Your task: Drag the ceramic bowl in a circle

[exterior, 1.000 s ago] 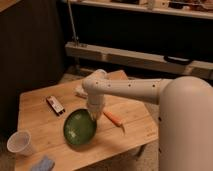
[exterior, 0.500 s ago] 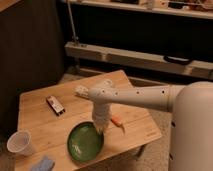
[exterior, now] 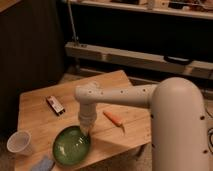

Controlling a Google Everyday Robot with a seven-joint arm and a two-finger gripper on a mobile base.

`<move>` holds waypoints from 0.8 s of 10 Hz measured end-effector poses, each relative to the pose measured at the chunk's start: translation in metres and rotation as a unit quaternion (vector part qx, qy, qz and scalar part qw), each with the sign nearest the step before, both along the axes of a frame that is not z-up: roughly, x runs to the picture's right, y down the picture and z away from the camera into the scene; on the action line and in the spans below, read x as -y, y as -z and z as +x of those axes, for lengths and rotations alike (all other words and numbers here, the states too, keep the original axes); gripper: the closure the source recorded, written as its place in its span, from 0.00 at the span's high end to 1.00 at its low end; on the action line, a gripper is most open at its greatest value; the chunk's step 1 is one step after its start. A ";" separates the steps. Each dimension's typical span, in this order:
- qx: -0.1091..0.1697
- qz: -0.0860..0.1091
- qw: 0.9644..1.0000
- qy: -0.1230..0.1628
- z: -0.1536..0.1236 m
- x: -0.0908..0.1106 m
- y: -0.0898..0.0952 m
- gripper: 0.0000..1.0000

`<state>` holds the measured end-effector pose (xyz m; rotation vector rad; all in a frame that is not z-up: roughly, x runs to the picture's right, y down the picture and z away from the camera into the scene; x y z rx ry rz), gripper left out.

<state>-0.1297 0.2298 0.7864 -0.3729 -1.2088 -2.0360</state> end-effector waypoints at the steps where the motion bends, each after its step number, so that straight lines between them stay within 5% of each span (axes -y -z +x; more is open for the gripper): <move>1: 0.020 -0.001 1.000 0.009 -0.029 0.003 -0.008 0.18; 4: 0.051 0.012 0.998 0.030 -0.090 0.021 -0.033 0.18; 5: 0.052 0.030 0.997 0.041 -0.112 0.035 -0.050 0.18; 6: 0.053 0.043 0.997 0.043 -0.123 0.042 -0.058 0.18; 8: 0.047 0.039 0.997 0.042 -0.118 0.041 -0.058 0.18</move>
